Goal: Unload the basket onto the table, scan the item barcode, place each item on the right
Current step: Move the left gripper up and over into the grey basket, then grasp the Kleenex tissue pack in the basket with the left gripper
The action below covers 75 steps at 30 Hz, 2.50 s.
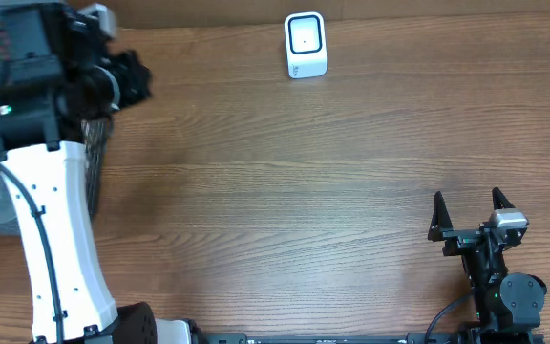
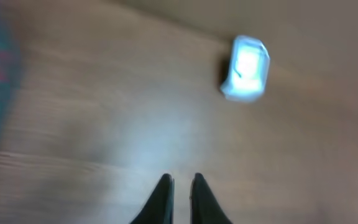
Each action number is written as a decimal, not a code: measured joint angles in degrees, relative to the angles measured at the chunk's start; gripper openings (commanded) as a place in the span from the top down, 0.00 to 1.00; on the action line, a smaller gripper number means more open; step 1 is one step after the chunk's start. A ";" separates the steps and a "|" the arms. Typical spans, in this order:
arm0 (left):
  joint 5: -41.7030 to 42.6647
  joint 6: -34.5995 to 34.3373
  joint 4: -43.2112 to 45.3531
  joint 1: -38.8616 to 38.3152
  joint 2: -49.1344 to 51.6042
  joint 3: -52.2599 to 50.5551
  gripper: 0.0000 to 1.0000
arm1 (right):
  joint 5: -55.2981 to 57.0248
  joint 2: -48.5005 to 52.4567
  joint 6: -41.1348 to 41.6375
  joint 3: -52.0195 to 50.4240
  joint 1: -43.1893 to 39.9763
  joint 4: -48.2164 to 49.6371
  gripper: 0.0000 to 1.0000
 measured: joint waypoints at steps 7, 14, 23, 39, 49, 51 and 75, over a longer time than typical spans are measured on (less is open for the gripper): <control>-12.74 -3.39 8.98 8.33 0.00 0.68 0.20 | 0.02 0.00 0.00 0.00 0.00 0.00 0.00; -20.50 -2.86 8.81 17.27 0.00 0.70 0.04 | 0.00 0.00 0.02 0.00 0.00 0.00 0.00; -22.91 -2.67 5.90 23.32 0.85 0.70 0.00 | 0.00 0.00 -0.02 0.00 0.00 -0.02 0.00; -10.95 3.08 5.22 27.39 12.87 3.74 0.00 | 0.00 0.00 0.00 0.00 0.00 0.00 0.00; 0.55 3.17 -1.11 39.30 23.80 14.47 0.00 | 0.00 0.00 0.00 0.00 0.00 0.00 0.00; 1.16 3.17 -1.55 40.22 25.90 14.47 0.00 | 0.00 0.00 0.02 0.00 0.00 0.00 0.00; 2.84 14.08 8.76 37.16 36.54 14.47 0.00 | 0.00 0.00 0.00 0.00 0.00 0.00 0.00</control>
